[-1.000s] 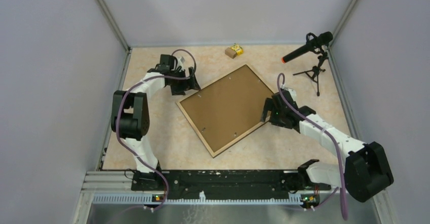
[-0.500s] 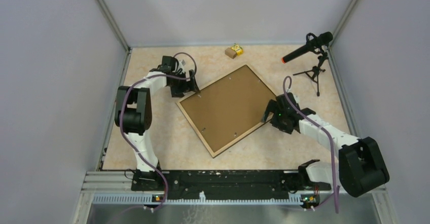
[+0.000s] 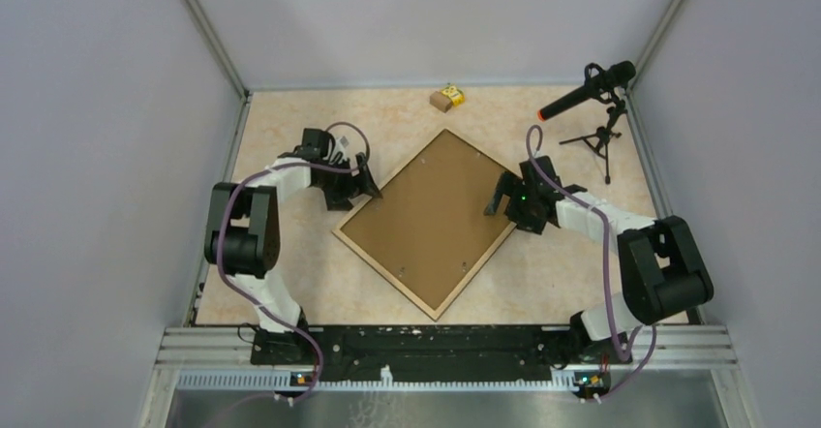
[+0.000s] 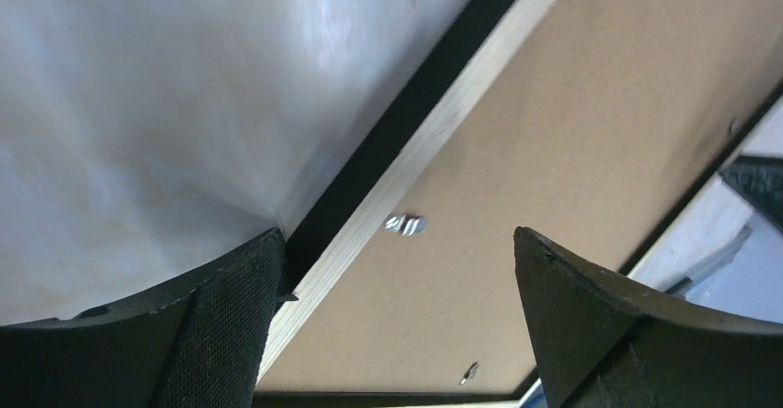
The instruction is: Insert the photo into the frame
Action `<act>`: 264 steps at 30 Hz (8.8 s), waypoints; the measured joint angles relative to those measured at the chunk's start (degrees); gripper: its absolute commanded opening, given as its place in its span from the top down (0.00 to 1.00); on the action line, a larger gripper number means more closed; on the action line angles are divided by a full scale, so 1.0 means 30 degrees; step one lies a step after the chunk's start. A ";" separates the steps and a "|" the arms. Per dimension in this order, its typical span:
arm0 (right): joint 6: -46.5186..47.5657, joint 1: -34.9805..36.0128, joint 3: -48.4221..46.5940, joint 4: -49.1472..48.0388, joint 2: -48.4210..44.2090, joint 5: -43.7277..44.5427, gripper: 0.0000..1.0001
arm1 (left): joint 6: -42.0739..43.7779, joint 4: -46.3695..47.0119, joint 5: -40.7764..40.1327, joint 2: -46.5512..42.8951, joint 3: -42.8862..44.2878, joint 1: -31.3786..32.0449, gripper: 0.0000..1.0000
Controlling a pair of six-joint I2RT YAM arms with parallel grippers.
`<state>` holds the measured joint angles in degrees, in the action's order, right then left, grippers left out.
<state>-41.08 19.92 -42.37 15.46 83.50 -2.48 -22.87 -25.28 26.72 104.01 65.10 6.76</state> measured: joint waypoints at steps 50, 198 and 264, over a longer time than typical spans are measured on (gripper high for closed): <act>0.3439 0.0925 -0.5909 0.3883 0.4823 0.4860 0.61 | -0.0335 -0.1348 0.4073 -0.0991 -0.2441 0.0364 0.05; 0.2062 0.4605 -0.0896 0.7337 -0.1486 0.4546 0.47 | -0.0831 0.0051 0.5581 -0.0816 -0.2900 0.0255 0.02; 0.1712 0.4437 -0.2557 0.4204 0.1945 0.4772 0.22 | -0.2004 0.2601 0.6011 -0.2477 -0.5617 0.0481 0.02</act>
<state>-35.94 33.23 -50.04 28.08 89.34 11.84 -28.88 -17.47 44.75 96.57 48.25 8.21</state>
